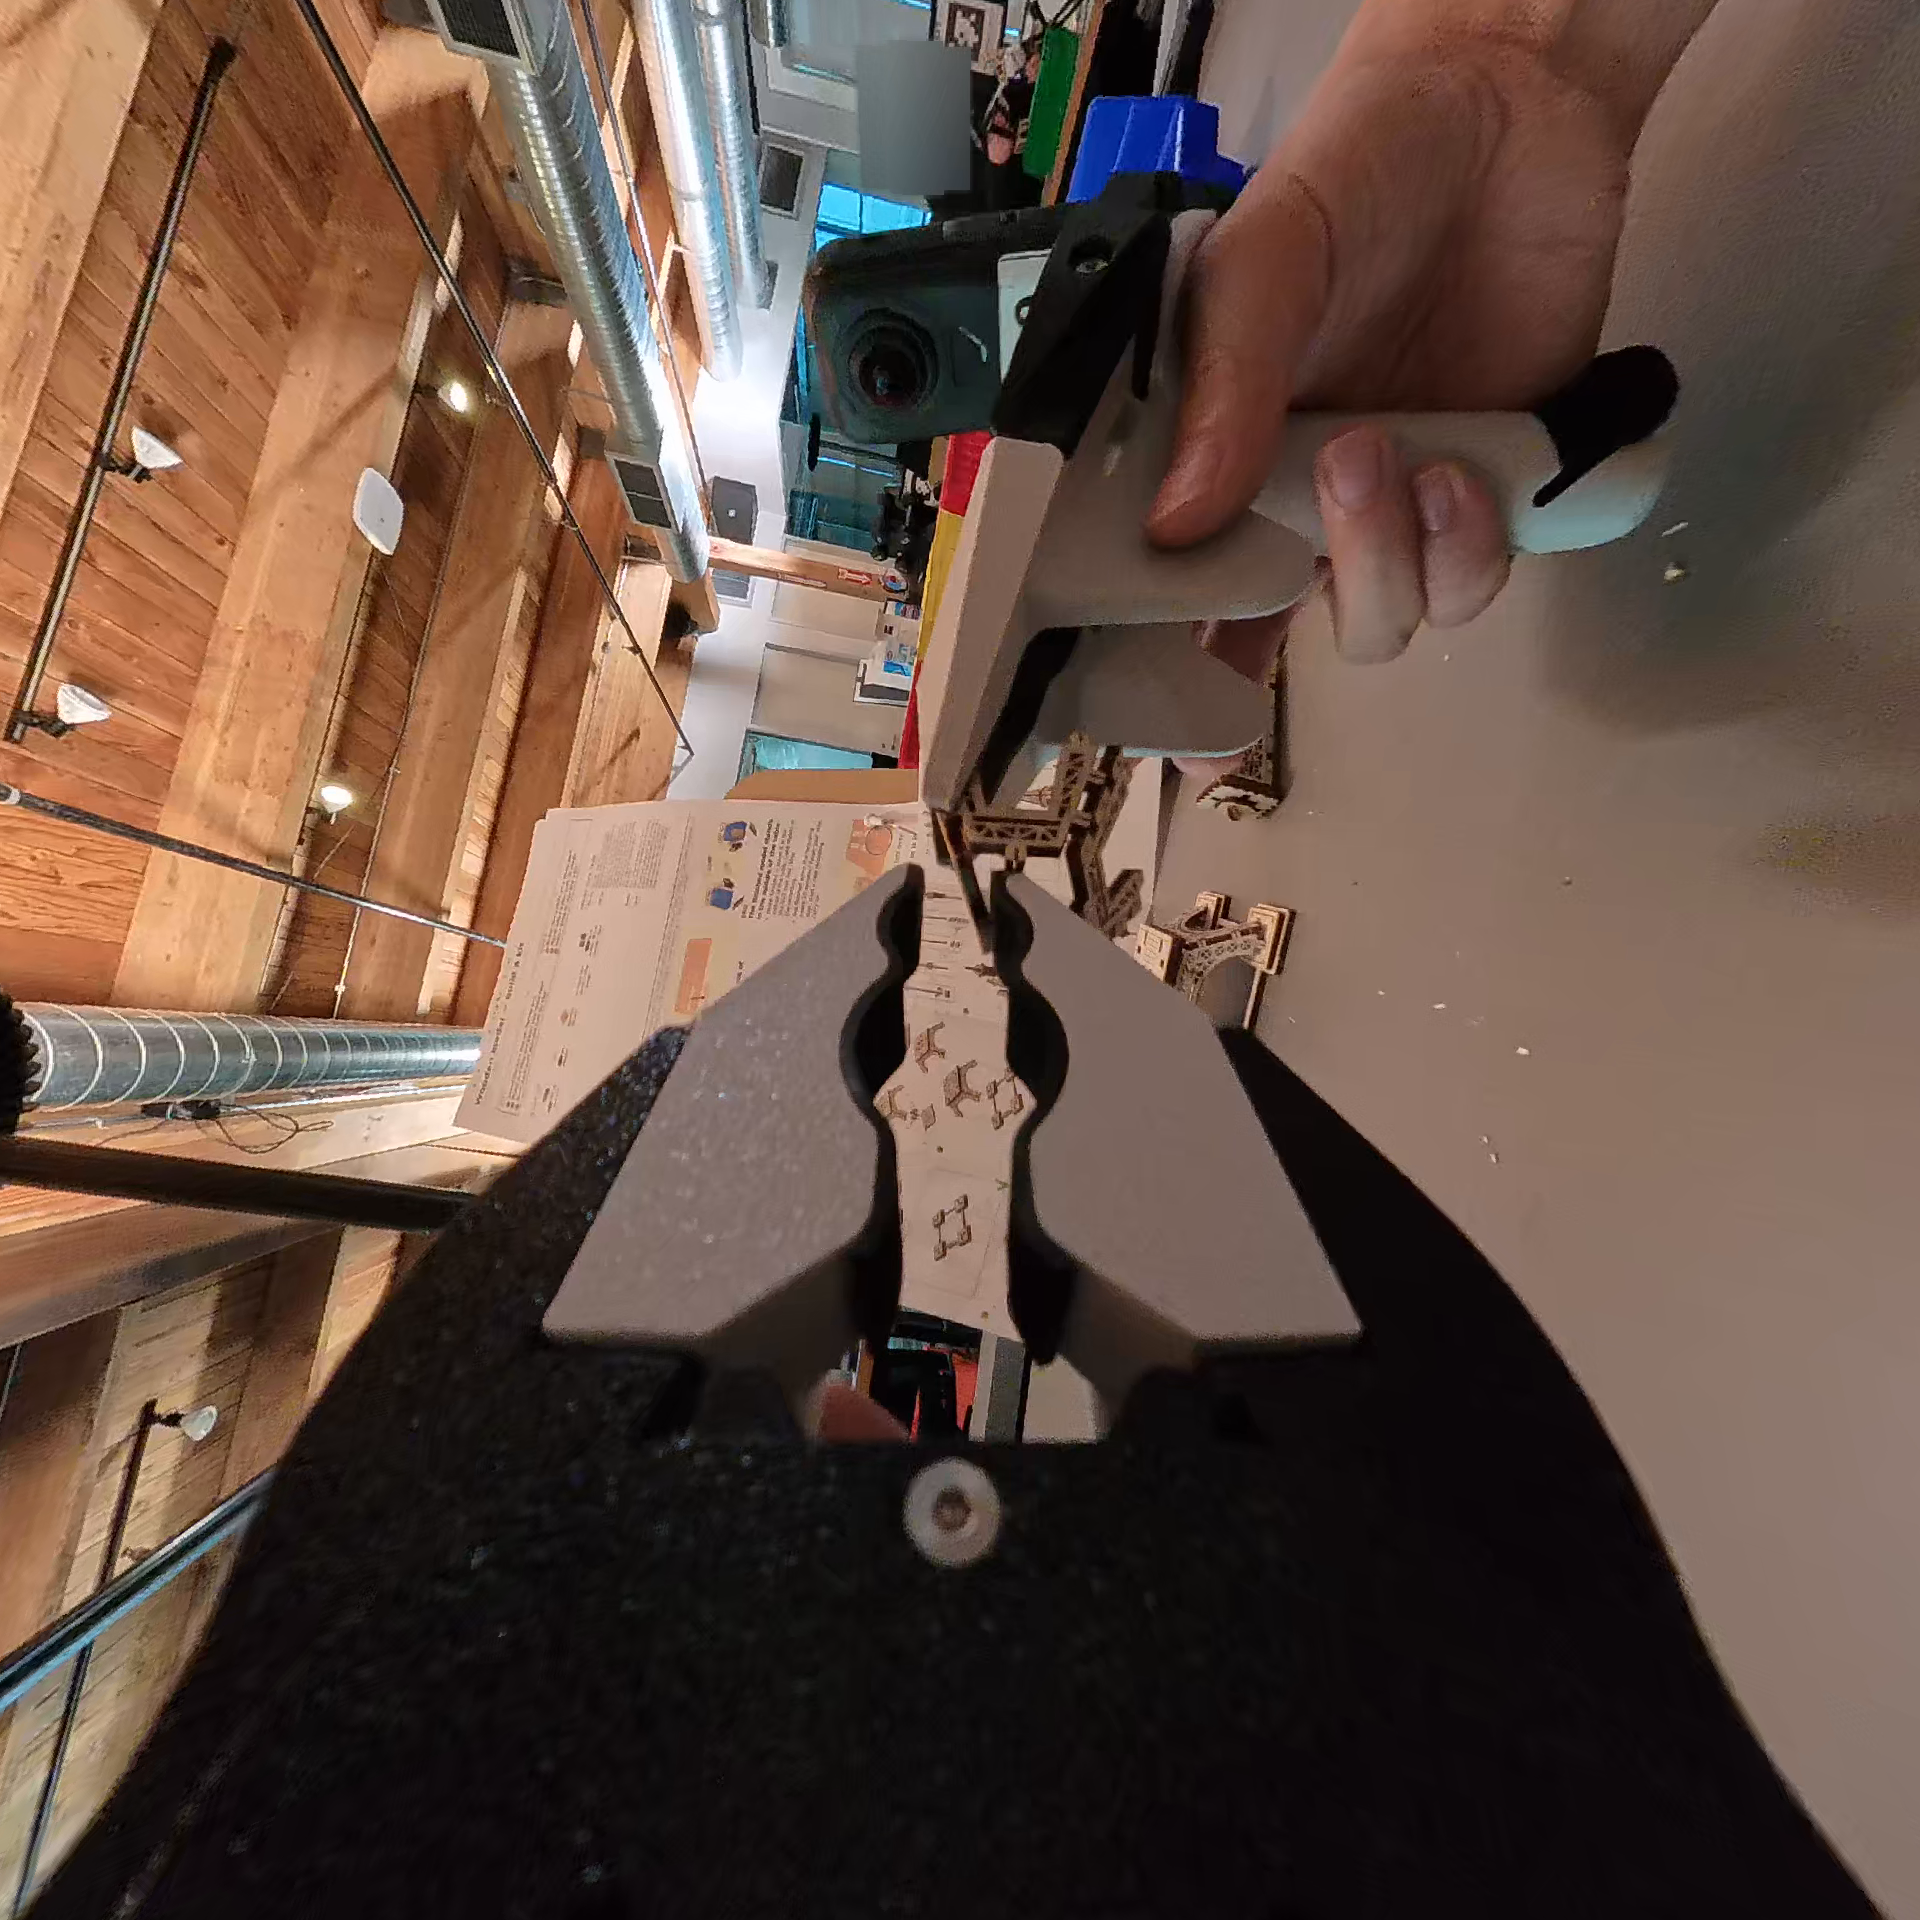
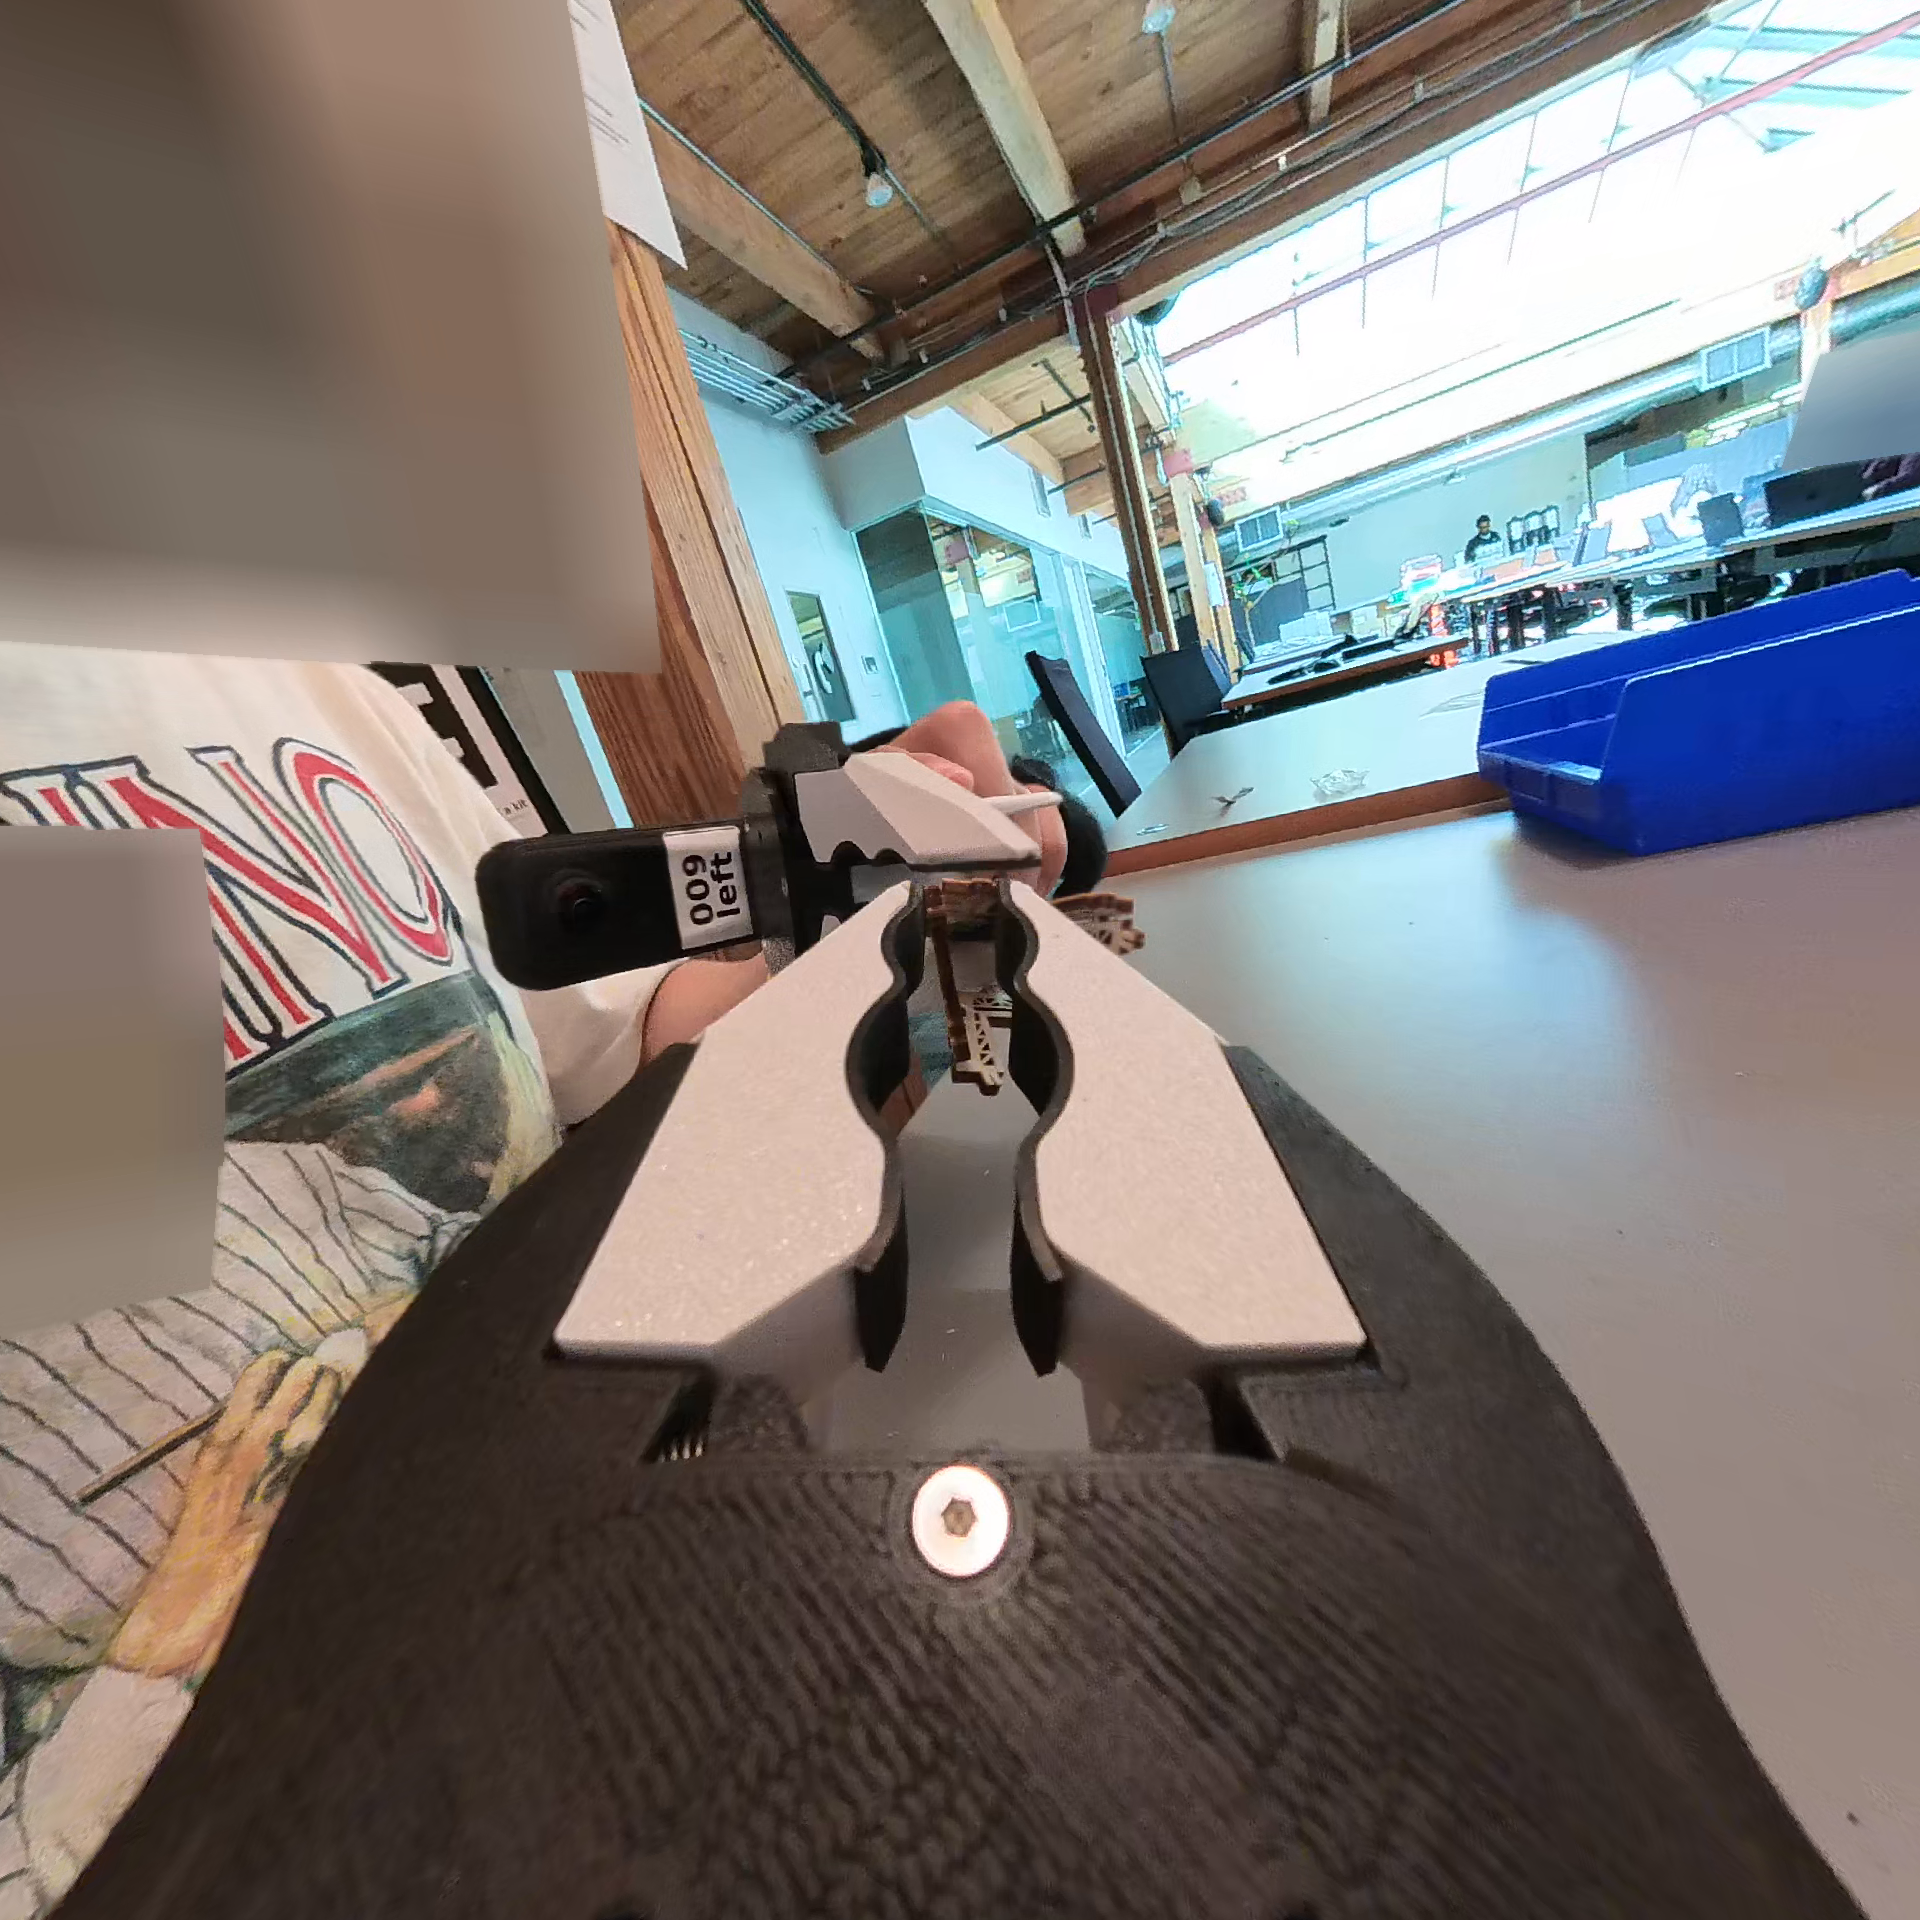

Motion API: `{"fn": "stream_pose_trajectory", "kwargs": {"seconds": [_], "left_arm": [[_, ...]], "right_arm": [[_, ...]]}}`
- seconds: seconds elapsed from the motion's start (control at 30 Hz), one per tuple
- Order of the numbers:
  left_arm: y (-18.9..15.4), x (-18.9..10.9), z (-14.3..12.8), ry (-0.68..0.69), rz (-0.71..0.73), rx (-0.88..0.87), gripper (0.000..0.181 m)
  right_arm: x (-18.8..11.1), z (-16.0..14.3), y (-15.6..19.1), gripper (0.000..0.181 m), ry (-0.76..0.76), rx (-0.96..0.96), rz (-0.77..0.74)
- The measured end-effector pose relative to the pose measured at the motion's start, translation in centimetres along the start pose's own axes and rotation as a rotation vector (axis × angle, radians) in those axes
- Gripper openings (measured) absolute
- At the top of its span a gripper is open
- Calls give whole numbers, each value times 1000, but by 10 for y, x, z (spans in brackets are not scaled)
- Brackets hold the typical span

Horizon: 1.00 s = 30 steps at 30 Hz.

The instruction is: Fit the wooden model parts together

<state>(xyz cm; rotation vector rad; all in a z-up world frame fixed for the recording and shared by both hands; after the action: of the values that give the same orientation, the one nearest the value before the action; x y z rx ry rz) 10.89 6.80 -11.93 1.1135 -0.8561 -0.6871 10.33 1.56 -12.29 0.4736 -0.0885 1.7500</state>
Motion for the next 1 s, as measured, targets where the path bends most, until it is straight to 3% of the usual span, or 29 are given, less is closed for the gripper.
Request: {"fn": "stream_pose_trajectory", "kwargs": {"seconds": [0.27, 0.43, 0.67, 1.0], "left_arm": [[5, 3, -9, 48, 23, -44, 25], [10, -2, -10, 84, 47, -221, 27], [-11, 0, -5, 147, 38, -3, 29], [1, 14, -3, 155, 72, -163, 18]], "right_arm": [[-18, 19, -11, 9, -128, -45, -125], [-23, 29, -11, 10, -145, -190, -228], [-21, 32, -18, 10, -288, -35, -231], [-16, 27, -19, 9, -383, 169, -132]]}}
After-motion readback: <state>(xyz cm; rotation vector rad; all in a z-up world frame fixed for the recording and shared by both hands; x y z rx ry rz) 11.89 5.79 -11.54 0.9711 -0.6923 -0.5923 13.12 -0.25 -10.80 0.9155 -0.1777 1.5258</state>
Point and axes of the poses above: each gripper's, where its closed fingertips meet, x out along the fingers, z out of its top, y = z × x across the jaws, the point moved 4 cm from there along -x, back along the fingers, and after that the axes turned 15 degrees about z, right-handed, at the moved point
